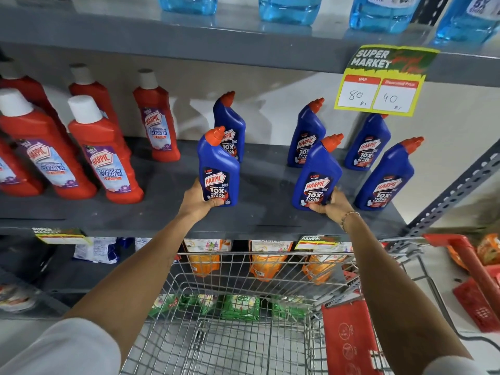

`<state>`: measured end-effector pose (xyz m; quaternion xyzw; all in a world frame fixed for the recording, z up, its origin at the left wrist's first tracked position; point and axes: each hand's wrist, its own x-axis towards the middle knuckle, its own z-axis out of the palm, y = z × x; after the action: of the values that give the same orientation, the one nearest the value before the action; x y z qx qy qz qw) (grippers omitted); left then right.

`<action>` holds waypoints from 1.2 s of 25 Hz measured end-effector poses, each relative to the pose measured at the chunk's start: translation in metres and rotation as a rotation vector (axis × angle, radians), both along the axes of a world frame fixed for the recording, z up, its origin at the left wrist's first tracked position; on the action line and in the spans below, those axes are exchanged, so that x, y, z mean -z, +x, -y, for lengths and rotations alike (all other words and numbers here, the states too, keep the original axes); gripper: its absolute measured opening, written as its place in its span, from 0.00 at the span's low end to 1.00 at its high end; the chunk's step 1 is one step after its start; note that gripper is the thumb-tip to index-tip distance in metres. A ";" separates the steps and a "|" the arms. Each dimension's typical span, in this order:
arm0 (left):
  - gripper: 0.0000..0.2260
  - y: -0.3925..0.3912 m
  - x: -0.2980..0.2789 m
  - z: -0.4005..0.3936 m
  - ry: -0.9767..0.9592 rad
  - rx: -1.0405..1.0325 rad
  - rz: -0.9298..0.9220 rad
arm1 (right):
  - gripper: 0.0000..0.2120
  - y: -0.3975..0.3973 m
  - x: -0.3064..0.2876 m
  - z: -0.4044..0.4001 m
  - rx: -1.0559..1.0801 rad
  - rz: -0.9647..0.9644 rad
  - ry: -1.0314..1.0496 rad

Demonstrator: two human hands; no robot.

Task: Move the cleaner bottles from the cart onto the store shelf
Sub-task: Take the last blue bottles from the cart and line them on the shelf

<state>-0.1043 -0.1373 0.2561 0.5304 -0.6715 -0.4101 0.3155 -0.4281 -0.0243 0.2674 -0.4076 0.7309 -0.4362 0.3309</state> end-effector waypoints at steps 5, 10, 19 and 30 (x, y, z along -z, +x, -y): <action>0.29 -0.002 0.001 -0.001 0.004 0.003 -0.011 | 0.30 -0.002 0.001 -0.001 -0.014 0.015 -0.009; 0.29 -0.004 -0.002 -0.004 -0.002 0.005 0.000 | 0.29 -0.002 0.004 -0.005 -0.021 0.049 -0.012; 0.29 -0.004 0.000 -0.003 -0.012 -0.006 -0.011 | 0.31 0.002 0.009 -0.010 0.036 0.225 -0.072; 0.28 -0.009 -0.002 -0.001 0.026 0.015 -0.011 | 0.32 0.005 0.005 -0.012 0.058 0.209 -0.040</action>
<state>-0.1129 -0.1360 0.2580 0.5271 -0.6685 -0.4239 0.3093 -0.4233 -0.0125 0.2620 -0.3451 0.6952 -0.5001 0.3842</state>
